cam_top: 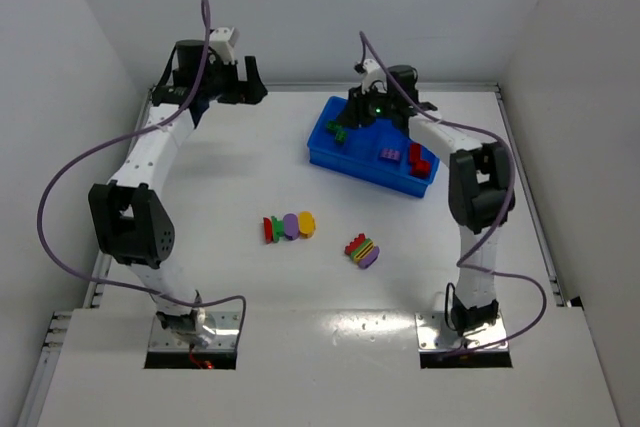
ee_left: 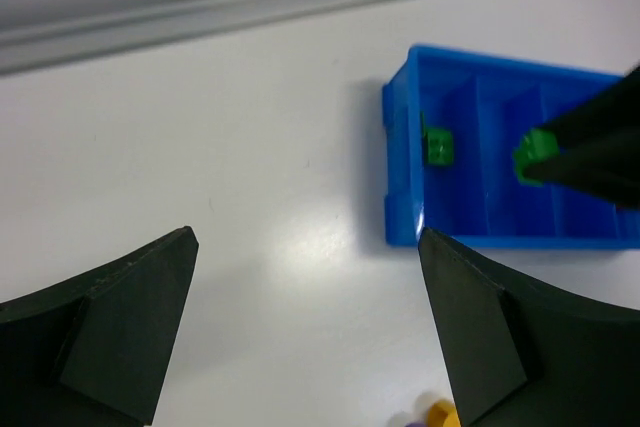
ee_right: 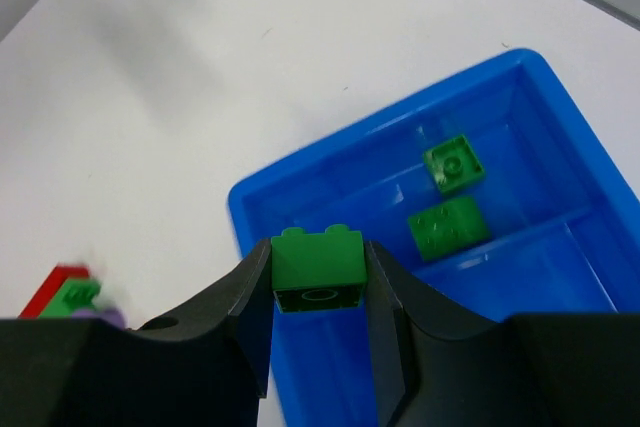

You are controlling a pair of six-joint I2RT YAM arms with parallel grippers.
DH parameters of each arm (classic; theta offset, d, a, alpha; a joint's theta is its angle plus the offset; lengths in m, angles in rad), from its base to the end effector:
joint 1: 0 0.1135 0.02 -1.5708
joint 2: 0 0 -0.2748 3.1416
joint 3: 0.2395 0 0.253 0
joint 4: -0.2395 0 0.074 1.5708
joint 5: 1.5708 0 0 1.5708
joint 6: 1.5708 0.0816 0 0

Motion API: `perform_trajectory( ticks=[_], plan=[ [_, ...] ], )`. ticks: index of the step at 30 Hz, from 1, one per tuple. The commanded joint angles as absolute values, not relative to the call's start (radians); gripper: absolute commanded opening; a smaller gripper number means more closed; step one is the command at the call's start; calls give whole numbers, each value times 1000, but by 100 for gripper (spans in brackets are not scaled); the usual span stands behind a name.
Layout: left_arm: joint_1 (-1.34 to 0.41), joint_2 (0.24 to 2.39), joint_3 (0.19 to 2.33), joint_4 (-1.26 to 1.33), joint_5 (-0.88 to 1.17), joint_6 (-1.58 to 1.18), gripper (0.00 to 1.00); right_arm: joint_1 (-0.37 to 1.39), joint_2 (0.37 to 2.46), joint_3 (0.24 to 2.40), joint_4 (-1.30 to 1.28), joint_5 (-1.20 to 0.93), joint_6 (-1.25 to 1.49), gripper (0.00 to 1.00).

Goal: Sort the legos into containers by color

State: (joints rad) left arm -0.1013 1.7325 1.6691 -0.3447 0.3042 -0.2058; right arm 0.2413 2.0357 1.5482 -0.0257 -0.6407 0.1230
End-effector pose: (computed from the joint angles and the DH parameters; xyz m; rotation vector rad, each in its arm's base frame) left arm 0.4479 -0.0701 0.3688 0.0959 1.9908 -0.4997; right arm 0.4835 0.1692 0.2286 -0.5185 2.0254 0.8869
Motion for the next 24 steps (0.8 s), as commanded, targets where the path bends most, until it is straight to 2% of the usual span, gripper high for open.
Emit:
perform_trajectory(
  ticks=[1, 6, 9, 10, 14, 19, 24],
  plan=[
    [-63, 1648, 1638, -409, 359, -134, 100, 277, 2140, 1667, 52, -536, 202, 12],
    [-25, 1624, 1606, -452, 371, -112, 100, 316, 2252, 1767, 49, -435, 212, 12],
    [-12, 1624, 1606, -475, 371, -103, 100, 325, 2295, 1796, 38, -385, 212, 24],
    [-2, 1624, 1606, -476, 383, -103, 100, 334, 2305, 1805, 38, -385, 212, 37],
    [-2, 1624, 1597, -476, 426, -94, 100, 344, 2315, 1805, 17, -351, 192, 63],
    [-11, 1615, 1566, -476, 451, -84, 100, 344, 2272, 1775, 17, -360, 170, 71],
    [-67, 1537, 1500, -476, 557, 10, 100, 344, 2131, 1720, 41, -425, 161, 71]
  ],
)
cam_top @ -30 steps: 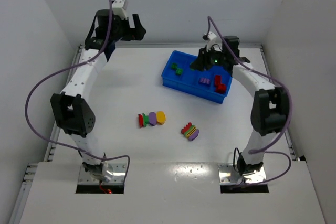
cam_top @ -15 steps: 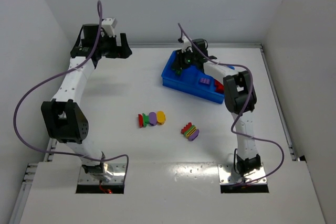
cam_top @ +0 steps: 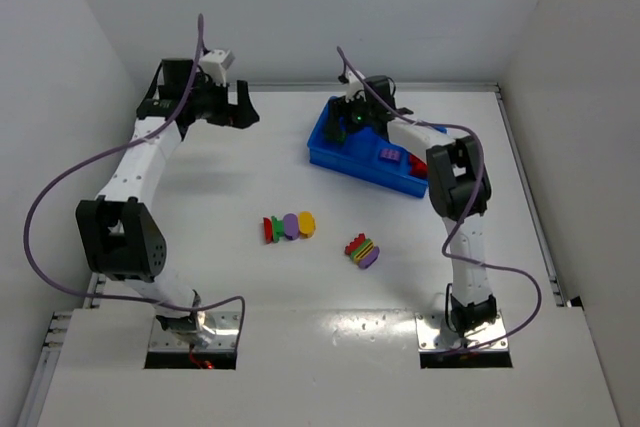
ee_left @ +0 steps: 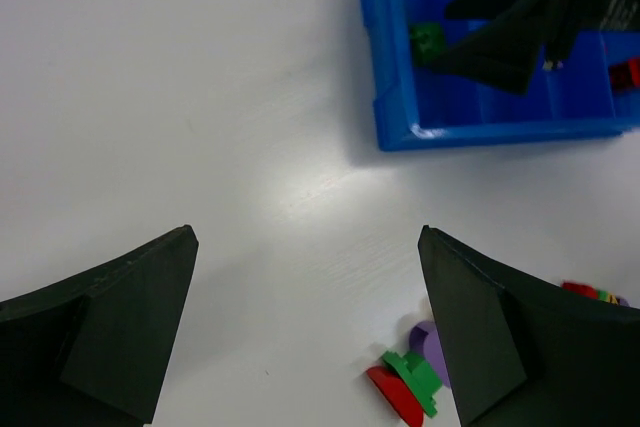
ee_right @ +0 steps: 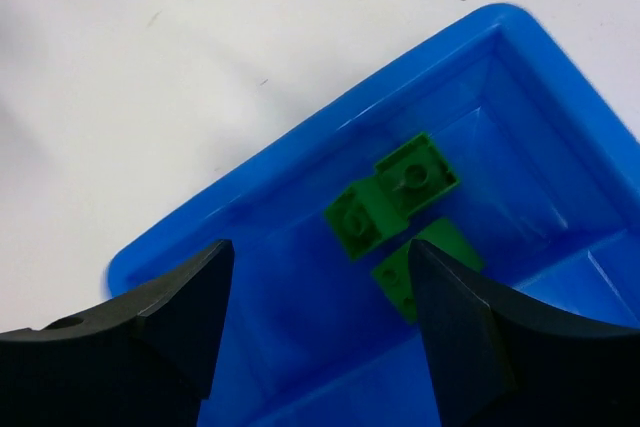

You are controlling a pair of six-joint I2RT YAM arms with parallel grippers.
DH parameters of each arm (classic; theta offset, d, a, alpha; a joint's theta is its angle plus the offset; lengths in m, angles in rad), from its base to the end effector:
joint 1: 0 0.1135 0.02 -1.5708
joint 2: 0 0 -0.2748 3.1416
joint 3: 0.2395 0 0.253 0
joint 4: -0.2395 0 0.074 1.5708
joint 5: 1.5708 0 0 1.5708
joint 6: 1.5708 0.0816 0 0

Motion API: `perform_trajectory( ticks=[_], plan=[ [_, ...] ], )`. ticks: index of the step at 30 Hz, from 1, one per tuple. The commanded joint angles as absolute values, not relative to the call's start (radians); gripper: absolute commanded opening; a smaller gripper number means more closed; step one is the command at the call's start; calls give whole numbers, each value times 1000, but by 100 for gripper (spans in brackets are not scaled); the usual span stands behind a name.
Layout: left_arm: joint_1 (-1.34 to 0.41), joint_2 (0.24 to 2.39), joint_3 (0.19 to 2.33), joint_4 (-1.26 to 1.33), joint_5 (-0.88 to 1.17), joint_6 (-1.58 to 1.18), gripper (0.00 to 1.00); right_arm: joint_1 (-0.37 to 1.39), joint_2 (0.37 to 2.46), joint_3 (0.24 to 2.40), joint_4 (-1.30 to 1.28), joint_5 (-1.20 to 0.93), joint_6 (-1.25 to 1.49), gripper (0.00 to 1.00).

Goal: Sort the legos into containers by color

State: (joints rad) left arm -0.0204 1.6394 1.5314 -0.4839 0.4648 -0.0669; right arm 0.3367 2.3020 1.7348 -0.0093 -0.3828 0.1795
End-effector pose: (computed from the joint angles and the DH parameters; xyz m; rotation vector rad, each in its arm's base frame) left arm 0.4108 -0.0450 0.3388 0.2185 2.1310 -0.5519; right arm 0.5265 0.2166 0.1550 -0.3983 2.1481 0.7080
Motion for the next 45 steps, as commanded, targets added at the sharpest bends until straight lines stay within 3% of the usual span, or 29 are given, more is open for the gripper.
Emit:
perform_trajectory(
  ticks=[1, 6, 14, 18, 22, 32, 45],
  plan=[
    [-89, 1517, 1479, -476, 593, 38, 100, 333, 2094, 1680, 41, -442, 161, 71],
    [-245, 1467, 1378, -552, 676, 174, 97, 281, 1816, 1541, -27, -416, 92, 71],
    [-535, 1500, 1244, -592, 632, 463, 94, 178, 1403, 1168, -282, -321, -87, 71],
    [-639, 1571, 1244, -672, 661, 760, 94, 126, 1284, 1069, -484, -157, -132, 71],
    [-690, 1636, 1242, -672, 670, 964, 96, 94, 1166, 958, -528, -81, -132, 71],
    [-739, 1842, 1365, -704, 791, 1287, 97, -35, 1080, 911, -661, 5, -101, 72],
    [-804, 1957, 1385, -704, 851, 1373, 97, -117, 1077, 1017, -730, -37, -92, 72]
  ],
)
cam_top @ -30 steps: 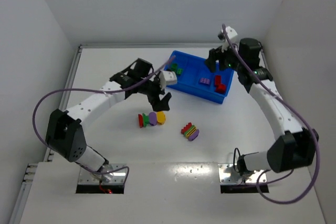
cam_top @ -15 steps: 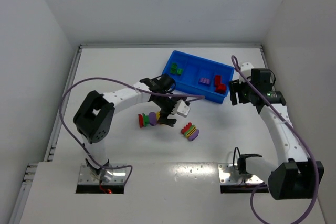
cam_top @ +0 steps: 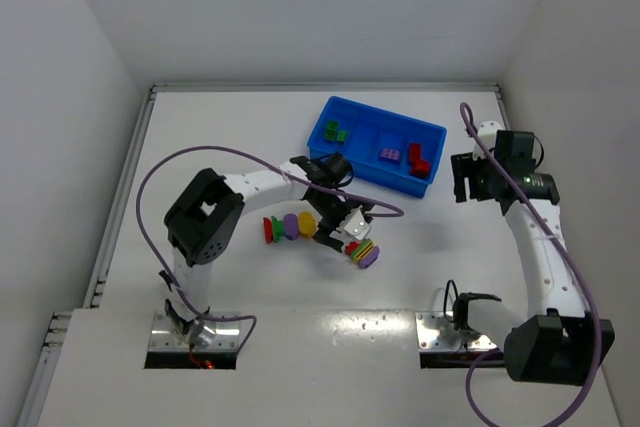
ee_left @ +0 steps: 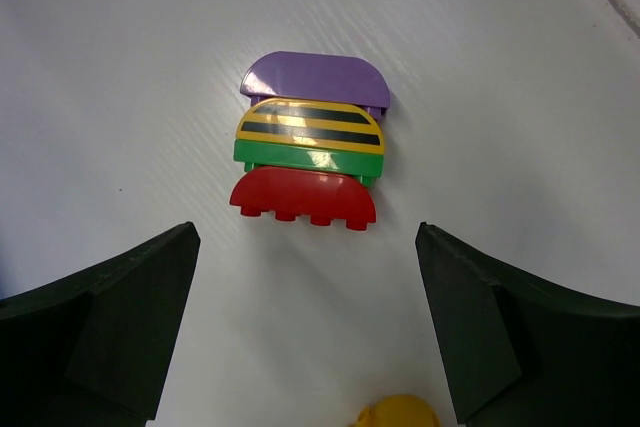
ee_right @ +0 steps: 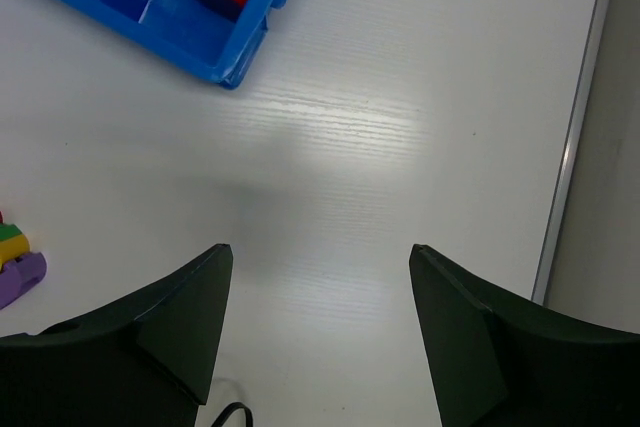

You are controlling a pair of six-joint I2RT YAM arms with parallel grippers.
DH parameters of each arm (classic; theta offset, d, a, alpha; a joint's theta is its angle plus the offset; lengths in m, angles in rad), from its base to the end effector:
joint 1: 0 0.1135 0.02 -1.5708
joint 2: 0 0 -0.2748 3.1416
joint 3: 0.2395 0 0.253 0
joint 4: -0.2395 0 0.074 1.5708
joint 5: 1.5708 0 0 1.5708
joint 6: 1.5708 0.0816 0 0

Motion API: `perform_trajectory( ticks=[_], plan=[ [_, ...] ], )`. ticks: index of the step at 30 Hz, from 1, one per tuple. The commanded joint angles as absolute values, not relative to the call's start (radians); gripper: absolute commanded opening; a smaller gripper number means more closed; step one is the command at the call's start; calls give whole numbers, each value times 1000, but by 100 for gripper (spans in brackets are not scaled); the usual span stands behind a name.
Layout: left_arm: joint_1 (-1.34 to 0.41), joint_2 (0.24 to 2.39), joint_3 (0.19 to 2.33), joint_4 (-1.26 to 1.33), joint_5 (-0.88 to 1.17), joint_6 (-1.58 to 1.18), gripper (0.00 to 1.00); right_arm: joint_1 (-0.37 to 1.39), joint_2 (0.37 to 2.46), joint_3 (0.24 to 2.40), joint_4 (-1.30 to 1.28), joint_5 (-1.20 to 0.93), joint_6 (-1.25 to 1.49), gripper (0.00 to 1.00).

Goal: Sort the legos into containers by color

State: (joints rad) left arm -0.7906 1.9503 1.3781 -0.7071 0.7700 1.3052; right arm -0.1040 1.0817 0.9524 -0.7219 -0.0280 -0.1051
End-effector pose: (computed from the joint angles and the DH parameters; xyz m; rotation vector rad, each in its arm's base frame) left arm 0.2403 -0.3236 0.1591 2.2669 1.1330 -0.8969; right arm 0.2438 -0.0232 0.2669 -0.0141 2.4224 -0.0614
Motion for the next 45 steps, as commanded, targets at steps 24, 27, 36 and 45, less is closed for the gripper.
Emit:
perform_trajectory(
  ticks=[24, 27, 36, 45],
  plan=[
    [-822, 2065, 1465, -695, 828, 1364, 97, -183, 1086, 1039, -749, -112, -83, 72],
    [-822, 2065, 1474, -695, 828, 1364, 97, -183, 1086, 1039, -749, -121, -83, 72],
    [-822, 2083, 1483, -695, 828, 1364, 94, -192, 1104, 1039, -749, -130, -83, 72],
    [-822, 2092, 1483, -695, 838, 1353, 84, -201, 1114, 1048, -739, -140, -92, 72]
  ],
)
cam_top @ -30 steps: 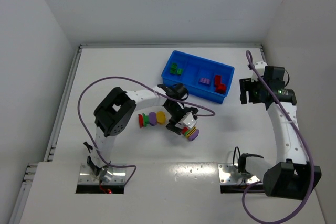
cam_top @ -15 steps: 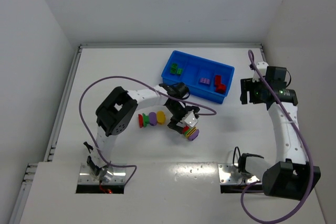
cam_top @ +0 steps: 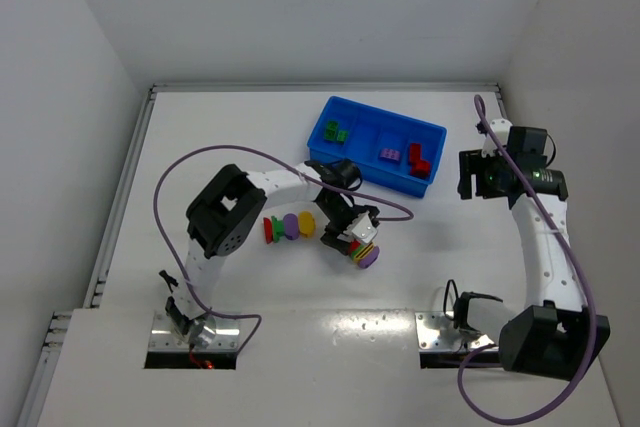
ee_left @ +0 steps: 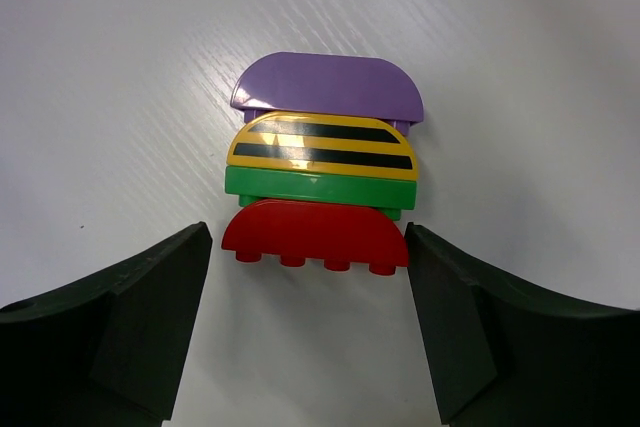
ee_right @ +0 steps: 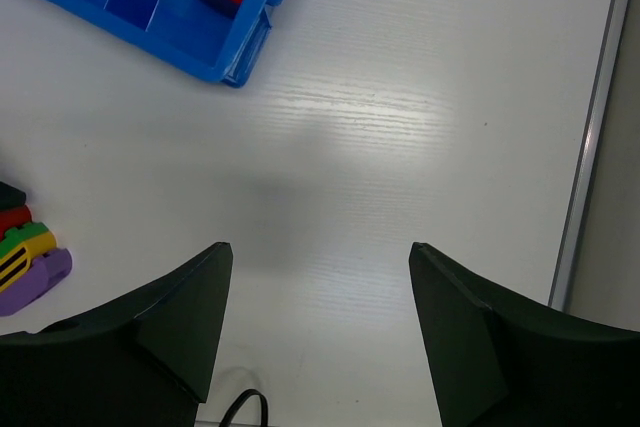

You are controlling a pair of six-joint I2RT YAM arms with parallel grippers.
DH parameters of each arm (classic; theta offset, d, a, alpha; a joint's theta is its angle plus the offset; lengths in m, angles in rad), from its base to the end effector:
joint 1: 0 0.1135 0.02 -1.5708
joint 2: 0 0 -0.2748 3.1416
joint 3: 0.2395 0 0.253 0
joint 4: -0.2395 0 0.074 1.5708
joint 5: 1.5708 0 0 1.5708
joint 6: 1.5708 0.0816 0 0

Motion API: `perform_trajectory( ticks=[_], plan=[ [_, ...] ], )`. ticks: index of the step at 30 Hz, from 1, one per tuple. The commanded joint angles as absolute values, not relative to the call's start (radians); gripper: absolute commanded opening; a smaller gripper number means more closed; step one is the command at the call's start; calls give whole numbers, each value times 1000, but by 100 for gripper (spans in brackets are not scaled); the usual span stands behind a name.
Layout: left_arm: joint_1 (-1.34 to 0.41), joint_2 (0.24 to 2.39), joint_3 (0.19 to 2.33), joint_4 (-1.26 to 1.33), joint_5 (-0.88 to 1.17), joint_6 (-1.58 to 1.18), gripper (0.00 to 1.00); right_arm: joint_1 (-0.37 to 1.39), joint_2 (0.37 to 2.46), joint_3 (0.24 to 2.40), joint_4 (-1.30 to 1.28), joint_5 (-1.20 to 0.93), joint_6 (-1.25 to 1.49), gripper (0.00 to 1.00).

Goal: Sort the legos into containers by color

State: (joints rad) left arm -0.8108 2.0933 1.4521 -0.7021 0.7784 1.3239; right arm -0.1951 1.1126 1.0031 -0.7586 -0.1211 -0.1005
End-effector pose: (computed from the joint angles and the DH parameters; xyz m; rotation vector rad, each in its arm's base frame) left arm 0.2477 -0.3438 0.1240 2.3123 1.1359 -0.9463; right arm 0.2467 -0.0387 0.2745 0.0610 2.4296 0.0145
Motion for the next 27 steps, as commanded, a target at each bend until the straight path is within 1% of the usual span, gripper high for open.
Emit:
perform_trajectory(
  ticks=[1, 5, 6, 8, 9, 11, 12, 15, 17, 18, 20, 21, 22, 24, 25, 27],
  plan=[
    [-822, 2092, 1483, -695, 838, 1353, 84, -201, 1114, 1039, -739, -140, -92, 72],
    [-822, 2092, 1483, -695, 838, 1353, 78, -201, 1114, 1039, -739, -140, -92, 72],
    [-822, 2092, 1483, -695, 847, 1353, 74, -201, 1114, 1039, -739, -140, -92, 72],
    [-831, 2092, 1483, -695, 847, 1353, 70, -201, 1123, 1039, -739, -140, -101, 72],
    [-831, 2092, 1483, -695, 847, 1353, 65, -201, 1123, 1039, -739, -140, -101, 72],
    [-831, 2092, 1483, -695, 847, 1344, 60, -201, 1123, 1029, -739, -149, -101, 72],
    [-831, 2092, 1474, -695, 847, 1344, 52, -201, 1123, 1029, -739, -149, -101, 72],
    [-831, 2074, 1474, -695, 847, 1303, 40, -201, 1123, 1029, -739, -160, -101, 72],
    [-819, 2074, 1465, -695, 847, 1270, 38, -201, 1132, 1029, -739, -172, -101, 72],
    [-798, 2063, 1465, -695, 857, 1226, 37, -201, 1132, 1029, -739, -182, -101, 72],
    [-778, 2037, 1430, -632, 857, 1148, 29, -201, 1143, 1029, -739, -227, -101, 72],
    [-755, 2025, 1414, -594, 857, 1035, 27, -201, 1143, 1029, -739, -271, -101, 72],
    [-743, 2010, 1399, -512, 857, 981, 26, -201, 1143, 1029, -739, -300, -101, 72],
    [-718, 1962, 1358, -438, 830, 883, 24, -201, 1164, 1039, -739, -406, -101, 72],
    [-698, 1945, 1342, -351, 800, 774, 24, -201, 1164, 1039, -739, -438, -101, 72],
    [-689, 1889, 1292, -257, 753, 662, 23, -189, 1184, 1039, -739, -535, -92, 72]
  ],
)
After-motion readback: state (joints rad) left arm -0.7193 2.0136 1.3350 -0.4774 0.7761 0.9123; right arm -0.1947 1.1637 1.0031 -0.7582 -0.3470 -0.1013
